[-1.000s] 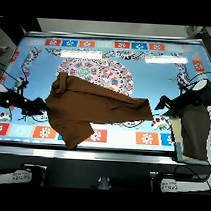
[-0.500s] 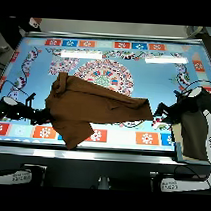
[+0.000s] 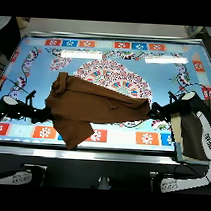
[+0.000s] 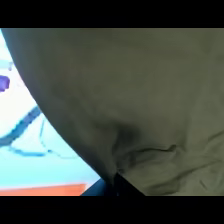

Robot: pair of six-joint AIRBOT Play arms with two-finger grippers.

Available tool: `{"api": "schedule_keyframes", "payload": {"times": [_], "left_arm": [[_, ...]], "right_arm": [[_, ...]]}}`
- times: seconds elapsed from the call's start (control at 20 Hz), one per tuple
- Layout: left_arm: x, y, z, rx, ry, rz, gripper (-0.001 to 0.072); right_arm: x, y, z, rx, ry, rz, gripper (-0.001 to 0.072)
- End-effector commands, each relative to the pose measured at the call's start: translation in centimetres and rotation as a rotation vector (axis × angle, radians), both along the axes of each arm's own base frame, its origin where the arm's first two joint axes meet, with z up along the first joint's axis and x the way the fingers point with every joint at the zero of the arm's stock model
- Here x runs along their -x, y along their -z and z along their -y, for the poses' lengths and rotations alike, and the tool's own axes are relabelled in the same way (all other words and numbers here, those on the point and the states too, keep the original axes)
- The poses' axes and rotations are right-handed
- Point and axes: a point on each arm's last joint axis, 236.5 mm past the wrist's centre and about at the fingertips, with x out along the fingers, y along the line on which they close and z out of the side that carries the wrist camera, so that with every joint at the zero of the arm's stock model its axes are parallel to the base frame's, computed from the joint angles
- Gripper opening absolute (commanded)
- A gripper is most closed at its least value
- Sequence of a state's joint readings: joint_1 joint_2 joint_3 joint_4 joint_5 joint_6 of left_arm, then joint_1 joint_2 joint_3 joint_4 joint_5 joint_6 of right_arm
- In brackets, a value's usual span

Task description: Fold the shirts.

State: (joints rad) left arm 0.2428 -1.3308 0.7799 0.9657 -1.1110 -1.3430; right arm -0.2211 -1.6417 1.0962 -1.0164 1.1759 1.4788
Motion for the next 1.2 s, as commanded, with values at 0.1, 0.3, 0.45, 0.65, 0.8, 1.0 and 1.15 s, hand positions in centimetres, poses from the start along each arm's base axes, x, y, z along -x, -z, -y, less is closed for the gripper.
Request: {"api": "schedule_keyframes", "payload": {"times": [0.1, 0.3, 0.45, 0.65, 0.8, 1.0, 1.15], "left_arm": [[-3.6, -7.3, -0.7, -0.032, 0.044, 0.19, 0.0023], [-9.3, -32.2, -2.3, -0.206, 0.052, 0.81, 0.0022], [-2.2, -57.1, -1.0, -0.379, 0.002, 1.431, 0.0023], [13.9, -72.4, 1.8, -0.497, -0.109, 1.968, 0.0023], [16.9, -71.5, 1.1, -0.496, -0.196, 1.947, 0.0023], [13.8, -68.1, -0.2, -0.534, -0.181, 1.798, 0.0024], [8.8, -64.0, -1.0, -0.531, -0.111, 1.615, 0.0024]], "right_arm": [[-3.5, -4.4, -1.5, 0.033, -0.06, 0.16, 0.0017], [-9.8, -28.4, 1.1, 0.219, -0.067, 0.8, 0.0016], [-2.2, -53.9, 2.4, 0.468, 0.024, 1.418, 0.0017], [14.7, -66.8, 3.1, 0.674, 0.198, 1.774, 0.0017], [18.8, -65.0, 3.9, 0.733, 0.223, 1.693, 0.0017], [17.2, -61.2, 4.3, 0.729, 0.172, 1.528, 0.0018], [13.5, -55.8, 4.9, 0.695, 0.103, 1.298, 0.0018]]}}
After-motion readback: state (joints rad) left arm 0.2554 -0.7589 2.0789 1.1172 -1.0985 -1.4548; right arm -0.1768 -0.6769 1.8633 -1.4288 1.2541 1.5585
